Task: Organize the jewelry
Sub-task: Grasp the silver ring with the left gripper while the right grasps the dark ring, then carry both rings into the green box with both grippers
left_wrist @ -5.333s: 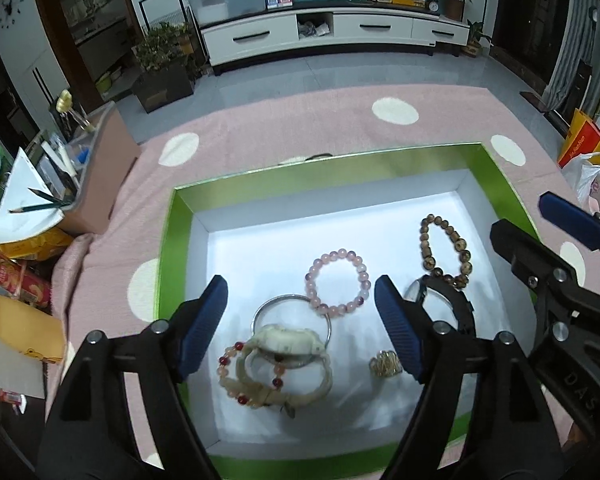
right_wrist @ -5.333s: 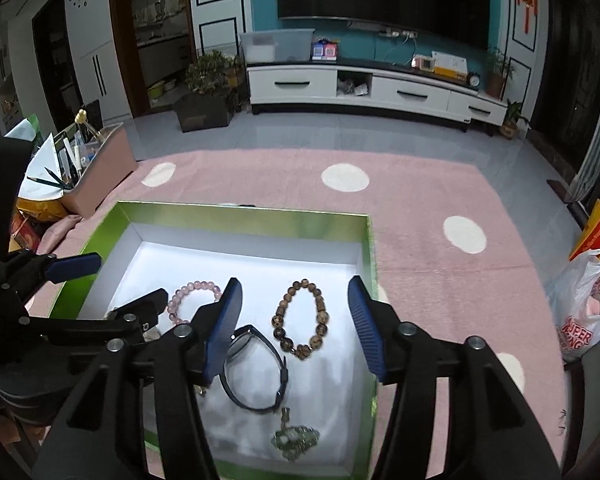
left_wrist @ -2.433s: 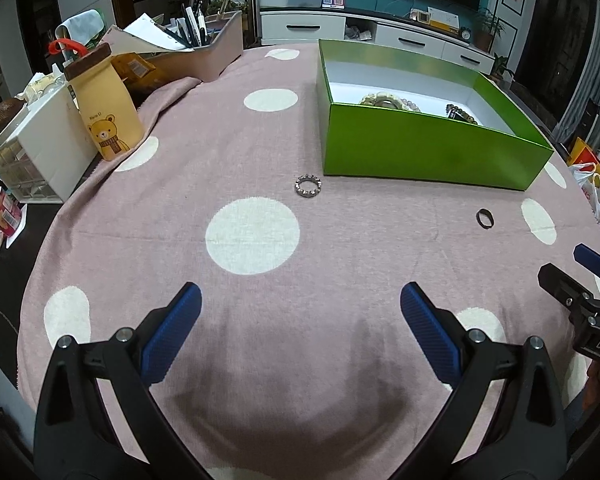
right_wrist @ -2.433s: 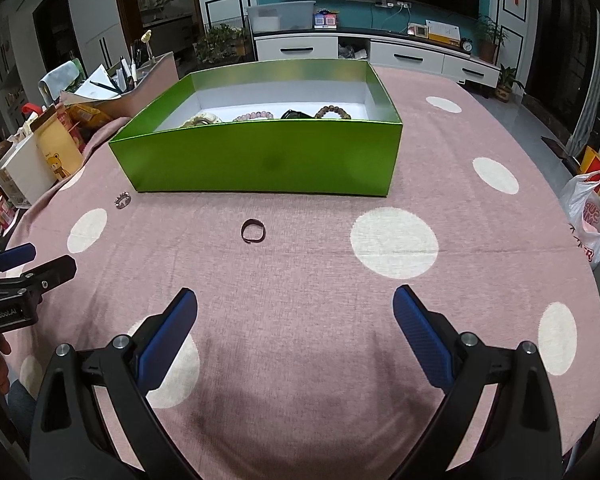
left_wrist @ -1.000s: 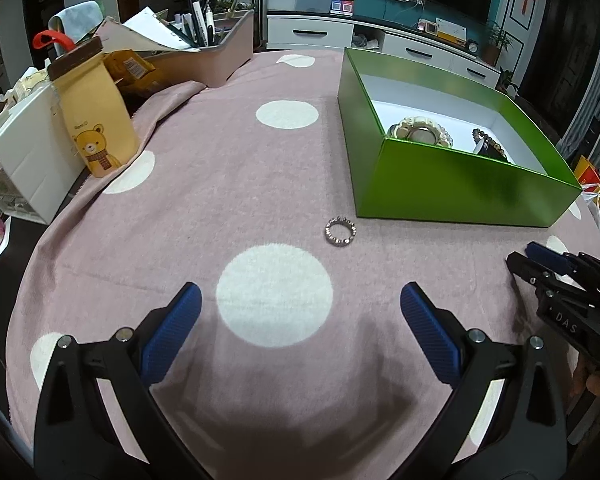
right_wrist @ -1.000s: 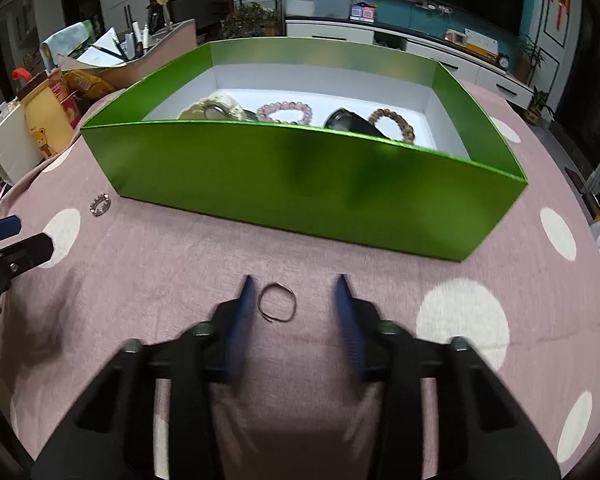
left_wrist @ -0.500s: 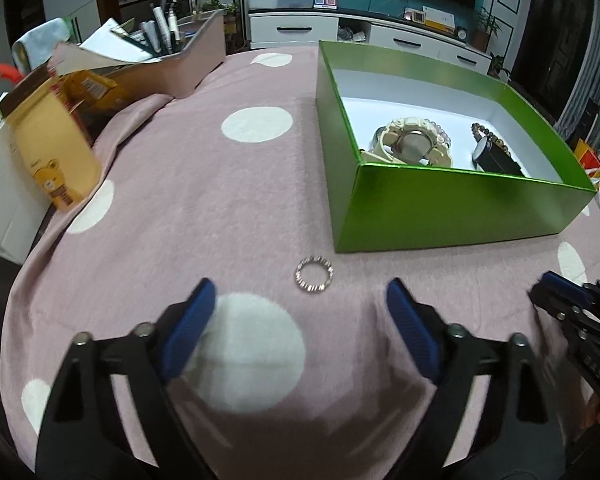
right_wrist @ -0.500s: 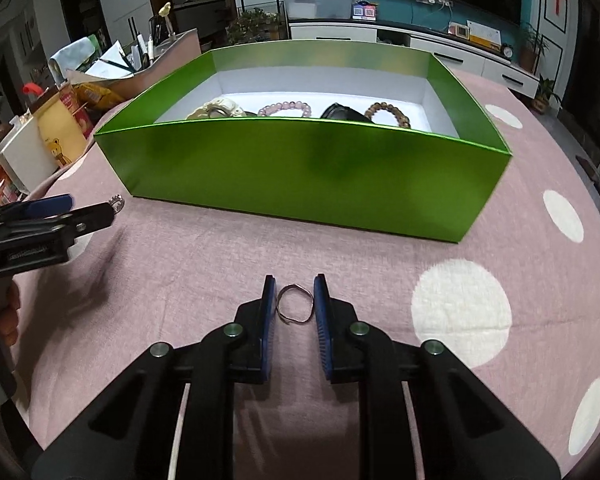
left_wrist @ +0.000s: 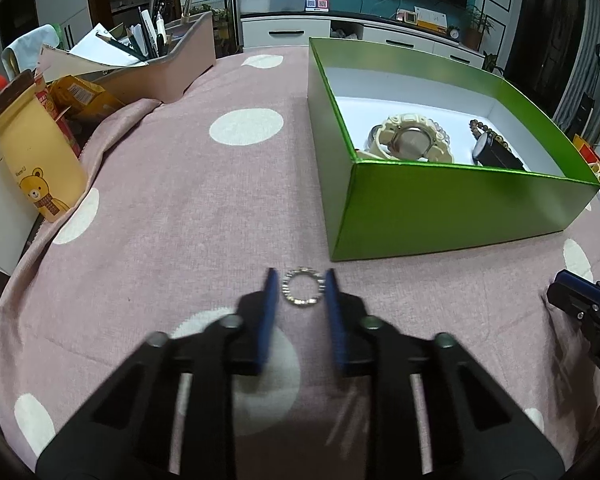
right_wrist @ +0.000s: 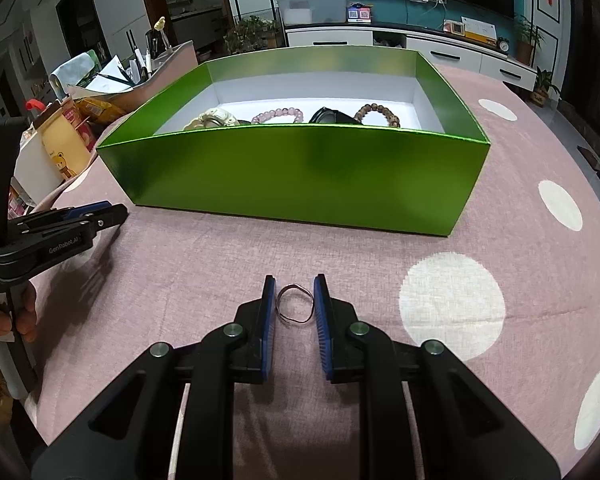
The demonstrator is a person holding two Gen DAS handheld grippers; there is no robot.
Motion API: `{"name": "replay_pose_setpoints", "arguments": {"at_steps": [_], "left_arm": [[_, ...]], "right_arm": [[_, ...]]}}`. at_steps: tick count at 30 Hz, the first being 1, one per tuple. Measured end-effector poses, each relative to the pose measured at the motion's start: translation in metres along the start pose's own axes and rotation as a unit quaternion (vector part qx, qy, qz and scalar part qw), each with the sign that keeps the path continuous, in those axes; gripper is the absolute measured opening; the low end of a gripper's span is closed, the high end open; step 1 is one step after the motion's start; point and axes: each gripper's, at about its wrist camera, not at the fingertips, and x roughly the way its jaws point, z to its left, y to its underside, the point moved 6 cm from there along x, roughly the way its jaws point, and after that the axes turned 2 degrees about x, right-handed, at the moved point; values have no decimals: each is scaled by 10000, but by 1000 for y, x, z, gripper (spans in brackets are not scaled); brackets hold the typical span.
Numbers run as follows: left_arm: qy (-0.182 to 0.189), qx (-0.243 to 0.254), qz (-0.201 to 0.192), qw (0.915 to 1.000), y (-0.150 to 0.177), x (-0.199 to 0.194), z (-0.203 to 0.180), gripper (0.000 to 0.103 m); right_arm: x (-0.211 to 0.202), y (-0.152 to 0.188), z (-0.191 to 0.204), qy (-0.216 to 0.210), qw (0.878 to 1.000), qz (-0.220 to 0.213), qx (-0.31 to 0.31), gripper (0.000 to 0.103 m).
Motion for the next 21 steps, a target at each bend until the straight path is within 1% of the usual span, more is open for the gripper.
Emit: {"name": "replay_pose_setpoints", "arguments": {"at_steps": [7,21], "left_arm": [[79,-28,82,9999,6,-9,-9,21],[297,239,-277,9989,7,-77,-46,21]], "right_arm": [[-11,0,-1,35,10000,-87,-9,19],[-47,2,1,66,9993,-356,-24,19]]}}
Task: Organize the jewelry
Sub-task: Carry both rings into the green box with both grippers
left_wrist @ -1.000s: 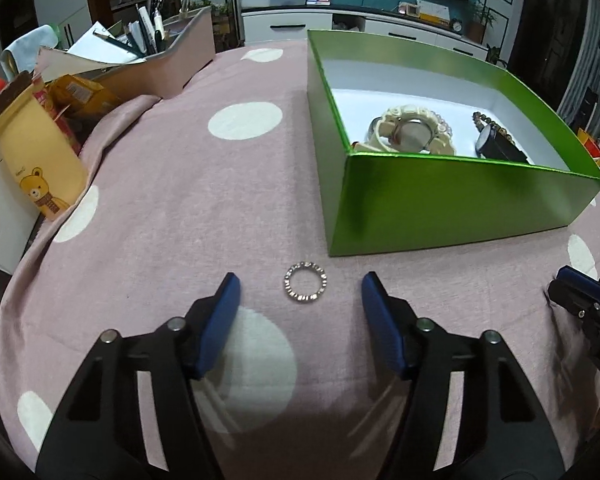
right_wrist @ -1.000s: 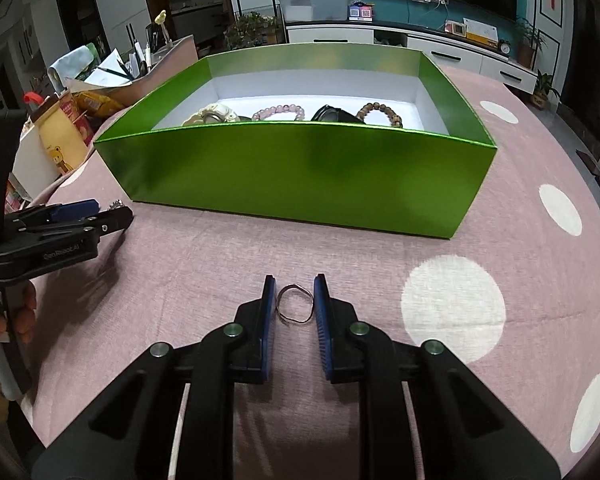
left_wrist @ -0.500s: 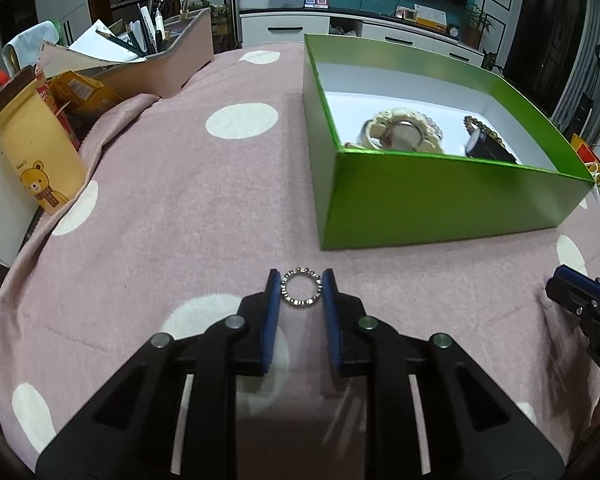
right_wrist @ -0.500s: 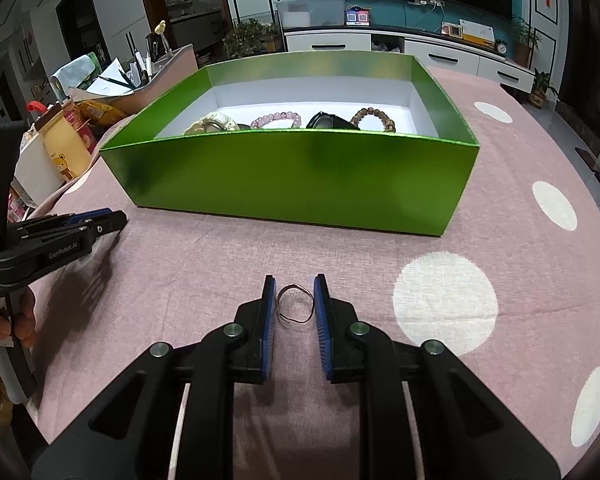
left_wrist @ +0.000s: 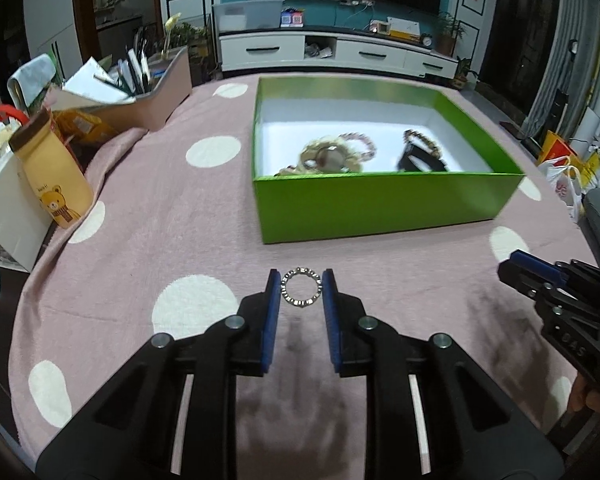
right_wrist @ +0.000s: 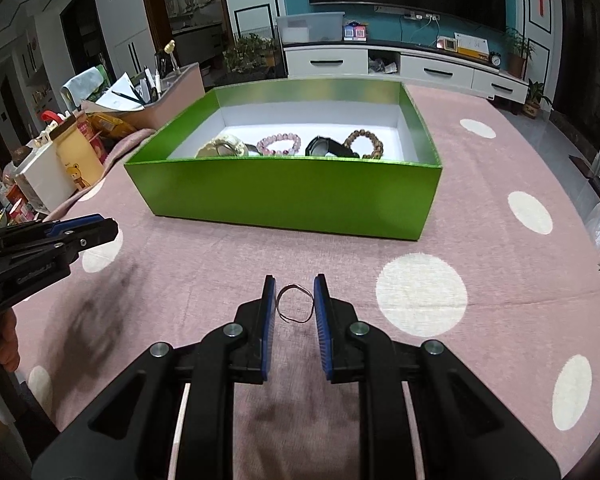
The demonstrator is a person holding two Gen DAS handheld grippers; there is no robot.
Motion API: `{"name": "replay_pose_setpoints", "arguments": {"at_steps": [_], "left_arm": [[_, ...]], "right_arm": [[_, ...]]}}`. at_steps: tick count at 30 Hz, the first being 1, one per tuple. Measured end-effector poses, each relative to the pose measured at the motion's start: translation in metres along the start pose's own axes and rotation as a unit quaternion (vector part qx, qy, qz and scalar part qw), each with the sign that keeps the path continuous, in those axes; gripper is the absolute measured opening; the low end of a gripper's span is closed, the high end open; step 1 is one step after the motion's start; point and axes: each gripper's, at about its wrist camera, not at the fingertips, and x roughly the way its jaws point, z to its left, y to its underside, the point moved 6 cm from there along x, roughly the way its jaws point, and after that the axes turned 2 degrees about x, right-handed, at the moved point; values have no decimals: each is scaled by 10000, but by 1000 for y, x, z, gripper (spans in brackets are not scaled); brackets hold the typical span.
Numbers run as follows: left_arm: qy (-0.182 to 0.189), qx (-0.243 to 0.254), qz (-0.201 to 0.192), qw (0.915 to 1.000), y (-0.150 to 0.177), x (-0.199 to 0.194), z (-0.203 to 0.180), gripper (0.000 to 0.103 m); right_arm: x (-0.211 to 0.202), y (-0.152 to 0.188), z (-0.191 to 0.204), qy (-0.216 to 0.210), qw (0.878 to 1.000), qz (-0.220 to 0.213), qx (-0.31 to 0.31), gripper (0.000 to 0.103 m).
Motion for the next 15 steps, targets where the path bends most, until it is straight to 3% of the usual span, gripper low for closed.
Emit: {"name": "replay_pose_setpoints", "arguments": {"at_steps": [15], "left_arm": [[28,260,-559,9981,-28,-53,-24,21]], "right_arm": [[-48,-27,-2,20,9982,-599,-77,19]]}}
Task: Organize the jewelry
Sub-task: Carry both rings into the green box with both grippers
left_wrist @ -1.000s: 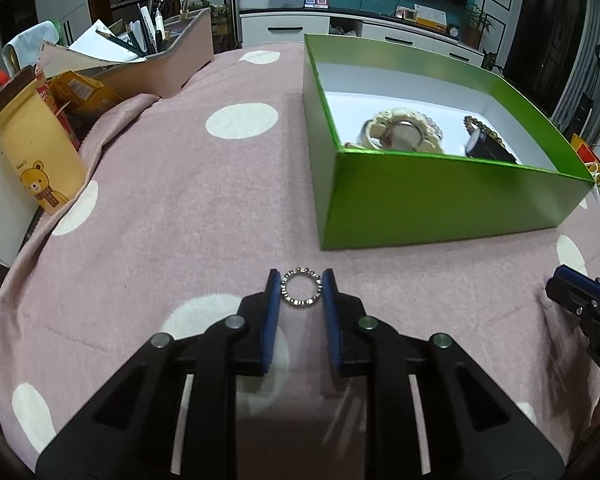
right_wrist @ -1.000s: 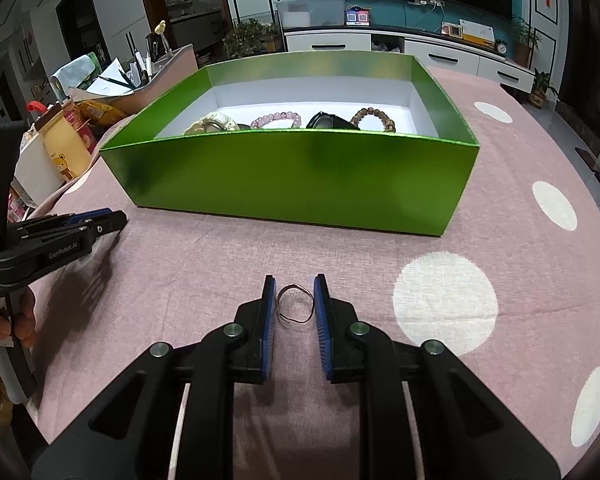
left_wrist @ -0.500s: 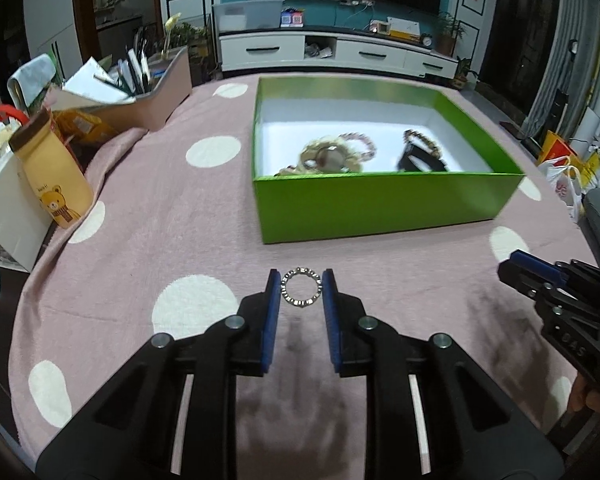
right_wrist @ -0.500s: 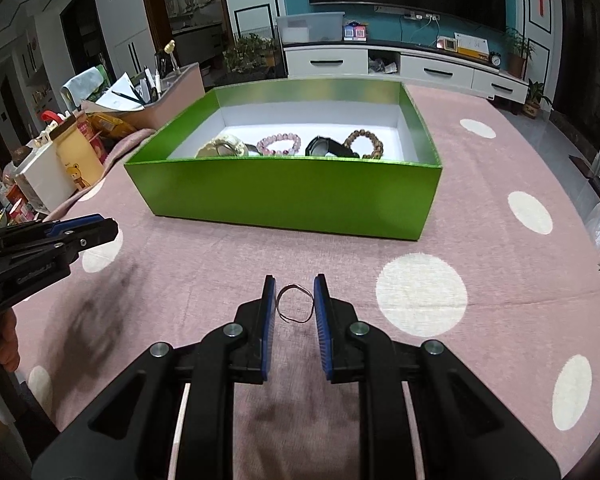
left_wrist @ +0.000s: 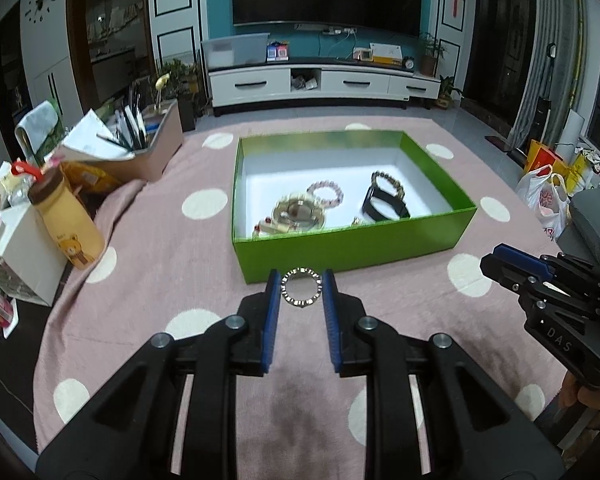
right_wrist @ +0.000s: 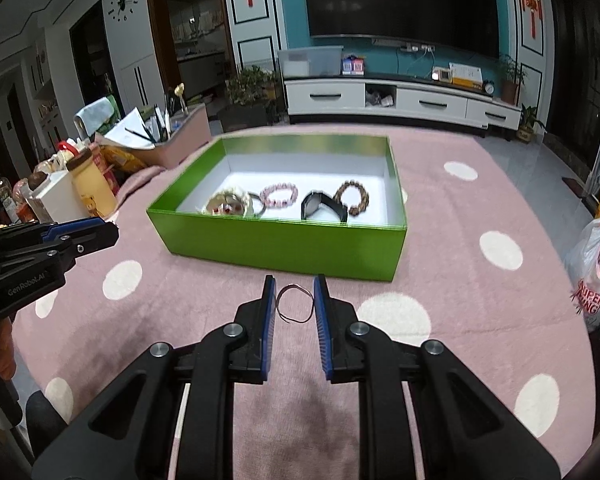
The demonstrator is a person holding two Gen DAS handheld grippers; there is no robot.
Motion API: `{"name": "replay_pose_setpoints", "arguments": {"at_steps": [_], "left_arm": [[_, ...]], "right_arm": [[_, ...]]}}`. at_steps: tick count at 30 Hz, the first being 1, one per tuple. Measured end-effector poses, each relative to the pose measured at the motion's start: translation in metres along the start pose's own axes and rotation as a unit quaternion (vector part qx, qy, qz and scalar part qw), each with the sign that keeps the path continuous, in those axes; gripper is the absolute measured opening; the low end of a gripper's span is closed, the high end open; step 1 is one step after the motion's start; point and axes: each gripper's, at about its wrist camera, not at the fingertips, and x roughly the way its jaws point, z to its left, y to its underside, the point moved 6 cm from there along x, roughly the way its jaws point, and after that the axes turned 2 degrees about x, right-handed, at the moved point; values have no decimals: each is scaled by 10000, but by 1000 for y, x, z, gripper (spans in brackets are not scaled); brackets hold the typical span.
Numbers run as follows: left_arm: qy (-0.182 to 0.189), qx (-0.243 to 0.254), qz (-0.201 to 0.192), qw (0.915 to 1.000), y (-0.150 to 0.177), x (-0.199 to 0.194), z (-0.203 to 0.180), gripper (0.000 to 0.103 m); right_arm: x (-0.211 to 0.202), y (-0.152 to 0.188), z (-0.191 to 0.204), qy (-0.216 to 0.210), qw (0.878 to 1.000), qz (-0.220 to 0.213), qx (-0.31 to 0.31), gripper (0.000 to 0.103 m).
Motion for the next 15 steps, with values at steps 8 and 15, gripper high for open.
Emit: {"name": "replay_pose_setpoints", "arguments": {"at_steps": [8,15], "left_arm": [[-15,103,-252,9996,-30,-9,-6,21],[-3,157,-414,9990,-53,-9,-11,21]], "right_arm": [[-15,-32,-4,26,9993,-352,-96,19],[-20,-58,-9,85,9982,-582,-88,19]]}}
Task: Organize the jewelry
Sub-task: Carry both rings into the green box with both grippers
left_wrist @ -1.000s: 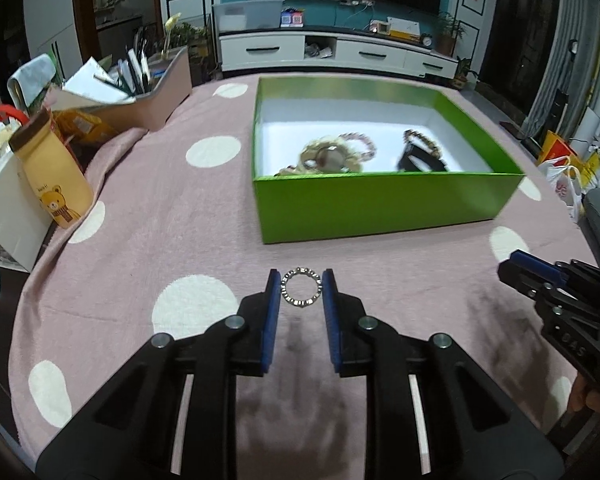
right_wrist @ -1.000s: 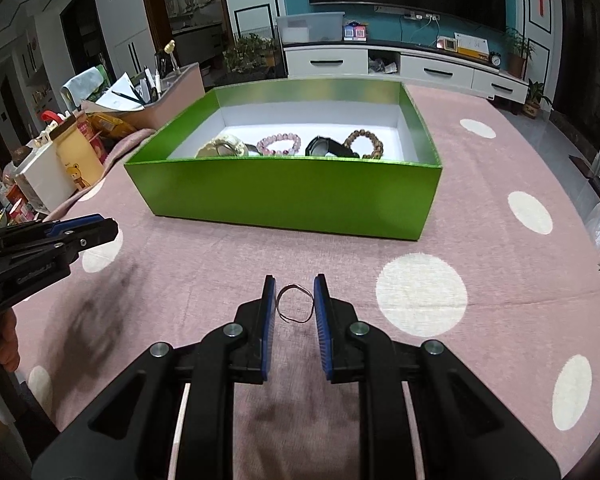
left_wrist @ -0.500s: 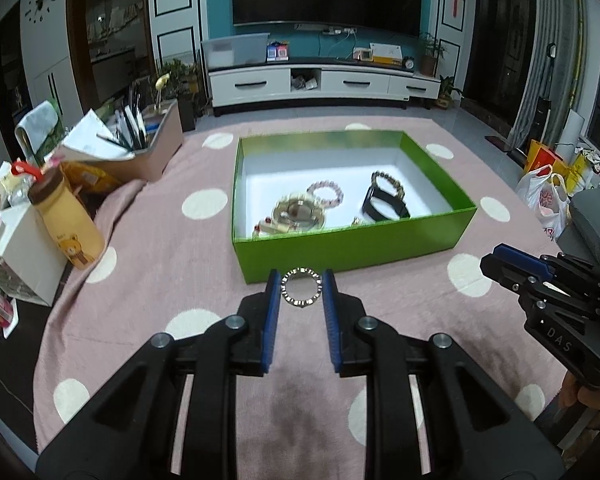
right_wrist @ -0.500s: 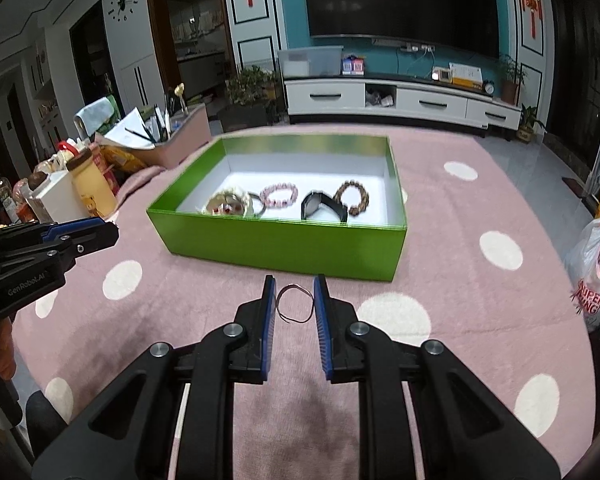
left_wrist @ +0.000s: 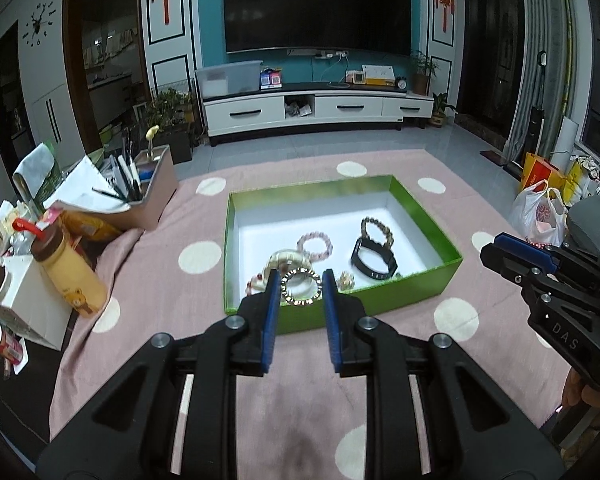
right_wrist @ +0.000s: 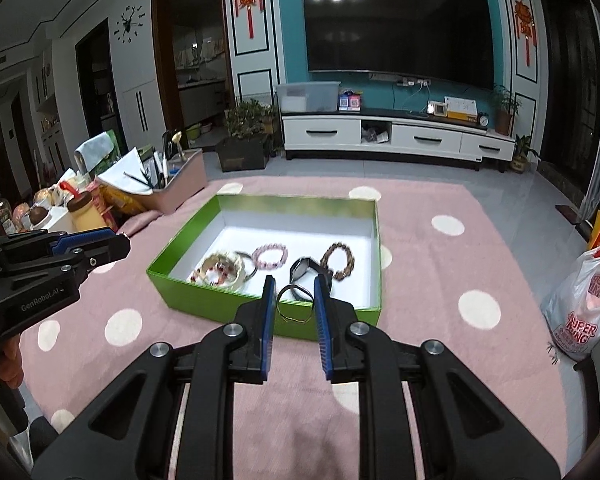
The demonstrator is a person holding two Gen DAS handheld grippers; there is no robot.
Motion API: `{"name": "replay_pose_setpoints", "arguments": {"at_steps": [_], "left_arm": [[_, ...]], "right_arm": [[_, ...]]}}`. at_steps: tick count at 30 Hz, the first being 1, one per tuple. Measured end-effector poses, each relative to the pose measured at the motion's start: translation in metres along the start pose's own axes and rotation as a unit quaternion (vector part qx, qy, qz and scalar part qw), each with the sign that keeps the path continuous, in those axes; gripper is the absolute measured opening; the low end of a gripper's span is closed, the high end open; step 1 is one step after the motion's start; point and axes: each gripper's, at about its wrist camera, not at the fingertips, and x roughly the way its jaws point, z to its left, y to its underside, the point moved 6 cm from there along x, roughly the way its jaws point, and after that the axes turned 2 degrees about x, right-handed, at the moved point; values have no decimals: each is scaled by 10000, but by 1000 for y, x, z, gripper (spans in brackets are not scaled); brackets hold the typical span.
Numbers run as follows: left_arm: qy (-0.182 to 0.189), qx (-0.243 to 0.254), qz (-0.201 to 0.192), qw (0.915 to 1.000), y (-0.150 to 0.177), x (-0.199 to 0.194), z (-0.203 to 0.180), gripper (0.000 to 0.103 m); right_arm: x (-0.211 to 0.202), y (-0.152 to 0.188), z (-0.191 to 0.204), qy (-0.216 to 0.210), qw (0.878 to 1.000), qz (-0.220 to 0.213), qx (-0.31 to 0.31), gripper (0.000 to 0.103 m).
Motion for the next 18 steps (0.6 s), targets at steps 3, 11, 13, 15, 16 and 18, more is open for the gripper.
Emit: {"name": "replay_pose_setpoints", "arguments": {"at_steps": [3,11,13,15,16,18], "left_arm": [[1,20,-60,10000,-9,2,-2,21],[15,91,-144,9999,-30,12,-8,21],[17,128,-155,9998,-34,15,-10,21],[32,157,-160,9997,-37,19,-12,21],[38,170,-159,9997,-39,22,-13,21],[50,159,-142,9998,-41,26,-12,21]], "right_arm": [[0,-9,-2,24,10000,-82,0,19],[5,-31,-6,57,9996,-260,-60,19],[7,-34,-7,50,9996,-278,-47,19],[11,-36,-9,50,9996,-282,-35,19],[13,-36,-9,47,9996,-276,-27,19],[17,-36,-11,55,9997,-257,-16,19]]}}
